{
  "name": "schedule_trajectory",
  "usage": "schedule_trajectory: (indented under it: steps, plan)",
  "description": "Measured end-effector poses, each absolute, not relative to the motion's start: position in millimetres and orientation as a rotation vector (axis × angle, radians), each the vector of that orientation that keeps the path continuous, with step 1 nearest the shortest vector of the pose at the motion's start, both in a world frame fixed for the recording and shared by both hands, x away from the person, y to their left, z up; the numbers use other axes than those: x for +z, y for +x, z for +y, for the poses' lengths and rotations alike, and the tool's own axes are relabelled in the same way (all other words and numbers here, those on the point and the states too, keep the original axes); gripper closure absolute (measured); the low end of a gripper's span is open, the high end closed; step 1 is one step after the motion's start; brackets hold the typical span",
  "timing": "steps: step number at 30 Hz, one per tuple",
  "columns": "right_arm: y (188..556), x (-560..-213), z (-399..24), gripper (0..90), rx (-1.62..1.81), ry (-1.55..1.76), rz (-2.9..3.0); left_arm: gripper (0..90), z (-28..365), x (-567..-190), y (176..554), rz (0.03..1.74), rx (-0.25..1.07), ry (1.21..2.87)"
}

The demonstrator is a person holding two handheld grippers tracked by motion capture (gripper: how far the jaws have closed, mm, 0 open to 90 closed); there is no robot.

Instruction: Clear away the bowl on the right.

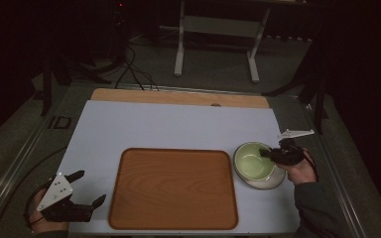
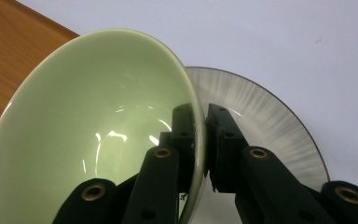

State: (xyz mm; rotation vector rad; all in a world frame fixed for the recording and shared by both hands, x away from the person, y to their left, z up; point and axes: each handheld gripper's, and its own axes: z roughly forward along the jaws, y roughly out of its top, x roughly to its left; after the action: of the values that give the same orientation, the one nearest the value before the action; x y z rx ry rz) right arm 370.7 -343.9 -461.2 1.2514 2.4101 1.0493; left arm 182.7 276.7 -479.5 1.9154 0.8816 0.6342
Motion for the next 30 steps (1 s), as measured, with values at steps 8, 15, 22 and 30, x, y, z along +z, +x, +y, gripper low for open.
schedule_trajectory:
  steps: [8,15,22,30]
  plan:
    - [369,-453,-337,81.9,1.082,1.224,2.403,1.1,277,-480,183,0.884,0.635,1.912]
    - [369,-449,-332,81.7,1.097,1.209,2.403,1.1,277,-480,183,0.887,0.633,1.912]
    - [367,-447,-326,81.6,1.123,1.194,2.404,1.1,278,-479,183,0.887,0.639,1.907]
    - [365,-444,-318,81.6,1.134,1.172,2.41,1.1,278,-479,183,0.886,0.64,1.908]
